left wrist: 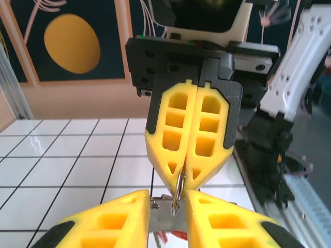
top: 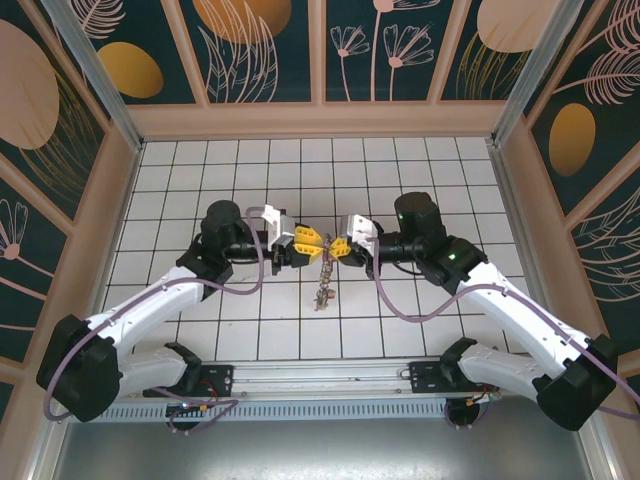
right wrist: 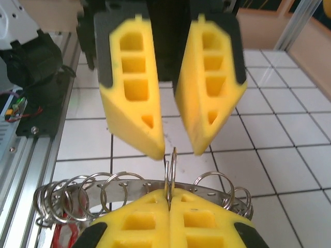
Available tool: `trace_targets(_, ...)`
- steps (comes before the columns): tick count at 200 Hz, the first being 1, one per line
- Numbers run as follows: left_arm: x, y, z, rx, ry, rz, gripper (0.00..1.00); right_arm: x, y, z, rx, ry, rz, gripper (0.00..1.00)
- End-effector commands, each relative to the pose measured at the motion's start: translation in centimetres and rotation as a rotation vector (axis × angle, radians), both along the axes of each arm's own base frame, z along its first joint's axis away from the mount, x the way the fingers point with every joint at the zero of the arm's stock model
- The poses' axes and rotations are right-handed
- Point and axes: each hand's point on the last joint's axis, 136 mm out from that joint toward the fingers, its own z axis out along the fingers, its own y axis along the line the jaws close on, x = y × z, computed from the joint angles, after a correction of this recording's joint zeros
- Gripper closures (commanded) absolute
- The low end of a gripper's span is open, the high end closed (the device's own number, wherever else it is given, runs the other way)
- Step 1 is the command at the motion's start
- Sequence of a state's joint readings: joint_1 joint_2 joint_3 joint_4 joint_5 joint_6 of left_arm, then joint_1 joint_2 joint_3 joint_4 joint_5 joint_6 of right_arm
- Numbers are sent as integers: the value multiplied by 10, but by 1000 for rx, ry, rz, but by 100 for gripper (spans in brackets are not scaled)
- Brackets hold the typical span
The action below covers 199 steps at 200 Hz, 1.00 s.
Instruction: Put the keys on the keyring
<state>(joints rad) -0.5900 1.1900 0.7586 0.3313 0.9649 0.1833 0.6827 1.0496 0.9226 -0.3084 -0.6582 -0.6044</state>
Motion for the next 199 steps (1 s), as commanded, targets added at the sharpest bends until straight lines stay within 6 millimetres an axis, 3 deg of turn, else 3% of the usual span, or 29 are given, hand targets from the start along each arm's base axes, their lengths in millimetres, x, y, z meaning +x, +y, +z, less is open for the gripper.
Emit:
trace_targets(1, -8, 4, -21, 126, 7, -51, 73, -8, -3, 4, -28, -26, 19, 100)
trace_targets(21, -8, 1, -15, 120, -10, -66, 73, -12, -1, -4, -73, -15, 32, 100)
trace_targets(49, -8, -2, -17, 127, -17, -102, 74, -17, 3, 1, -61, -7, 49, 100)
trace_targets(105, -28, -14, -28, 166, 17, -229, 69, -16, 2, -2, -61, 21, 33, 100)
trace_targets(133, -26, -17, -31, 179, 51, -232, 69, -15, 1, -6, -62, 26, 19, 100)
trace_targets(136, -24, -18, -22, 167, 32, -231, 69, -15, 0, -5, -61, 25, 17, 100)
trace_targets(155, -22, -18, -21, 177, 25, -223, 68, -17, -1, -9, -64, 31, 17, 100)
trace_targets(199, -17, -9, -29, 268, -4, -150, 63, -19, -7, -15, -50, 28, 10, 100)
